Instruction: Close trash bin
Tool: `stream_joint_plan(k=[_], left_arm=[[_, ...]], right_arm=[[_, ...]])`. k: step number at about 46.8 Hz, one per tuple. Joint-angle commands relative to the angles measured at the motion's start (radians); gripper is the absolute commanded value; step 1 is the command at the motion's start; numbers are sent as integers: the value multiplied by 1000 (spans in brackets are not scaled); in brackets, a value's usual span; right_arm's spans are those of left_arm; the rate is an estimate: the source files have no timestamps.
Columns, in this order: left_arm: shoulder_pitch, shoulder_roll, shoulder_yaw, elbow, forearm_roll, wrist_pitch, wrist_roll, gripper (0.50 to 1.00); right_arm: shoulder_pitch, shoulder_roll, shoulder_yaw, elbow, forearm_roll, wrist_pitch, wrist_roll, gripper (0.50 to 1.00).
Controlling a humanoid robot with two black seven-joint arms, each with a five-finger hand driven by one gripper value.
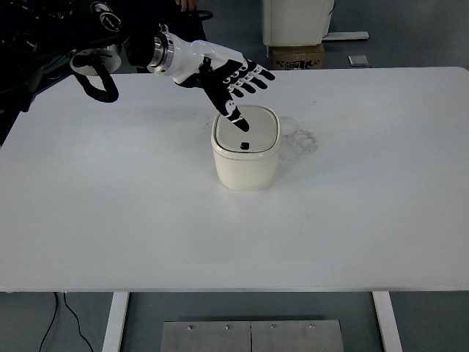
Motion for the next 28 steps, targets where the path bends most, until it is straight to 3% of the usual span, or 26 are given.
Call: stream_joint_plan(k=[1,16,21,28], left_arm=[[24,14,-20,16,-69,28,0,1000],[223,54,-272,95,-172,187,-1,1000],[309,64,-387,128,-172,203,-12,1000],[408,71,-517,175,-170,203,-81,1000]], right_arm=[[0,0,0,0,0,0,0,991],[0,0,0,0,0,0,0,991],[0,0,1,0,0,0,0,991],[0,0,1,0,0,0,0,991]])
